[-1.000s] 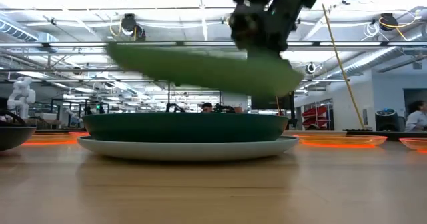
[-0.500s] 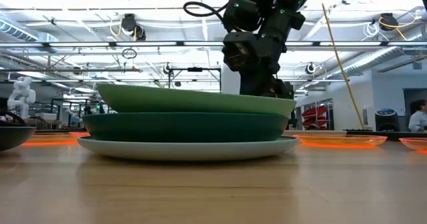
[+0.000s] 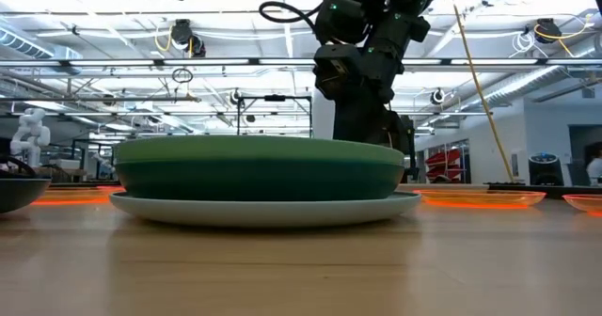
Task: Stack plastic plates
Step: Stack the top right orange plate on the green plate
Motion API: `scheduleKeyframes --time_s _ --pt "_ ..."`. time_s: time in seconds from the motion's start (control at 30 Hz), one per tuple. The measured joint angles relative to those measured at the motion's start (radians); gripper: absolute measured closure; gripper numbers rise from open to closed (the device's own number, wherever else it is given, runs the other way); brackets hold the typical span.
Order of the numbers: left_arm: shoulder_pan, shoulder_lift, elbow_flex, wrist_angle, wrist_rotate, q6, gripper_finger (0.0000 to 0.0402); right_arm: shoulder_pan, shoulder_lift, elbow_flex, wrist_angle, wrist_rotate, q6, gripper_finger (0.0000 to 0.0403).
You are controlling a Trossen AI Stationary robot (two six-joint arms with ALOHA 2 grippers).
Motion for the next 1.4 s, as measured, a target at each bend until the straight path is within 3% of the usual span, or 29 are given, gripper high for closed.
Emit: scheduleKeyframes --time_s 0.33,0.57,0.77,0.87,1.2,1.4 --pt "0.0 0.0 0.0 -0.014 0.043 -0.092 0.0355 0.011 -0.122 0.0 -0.067 0.043 -0.08 0.0283" --pt "-0.001 0.0 0.0 -0.028 0.053 -0.193 0.0355 0.094 -0.214 0.0 -0.284 0.117 -0.181 0.0283" --pt "-0.001 0.0 0.0 -0.039 0.053 -0.239 0.0355 0.201 -0.215 -0.003 -0.44 0.161 -0.226 0.0283" --pt "0.0 0.0 0.0 -0.064 0.054 -0.272 0.0355 0.252 -0.215 -0.029 -0.437 0.174 -0.24 0.0283" --pt "0.0 0.0 0.0 -0.107 0.057 -0.353 0.0355 0.378 -0.215 -0.235 -0.358 0.397 -0.217 0.0283" --pt "0.0 0.0 0.0 -0.106 0.057 -0.351 0.0355 0.383 -0.215 -0.342 -0.275 0.402 -0.163 0.0283"
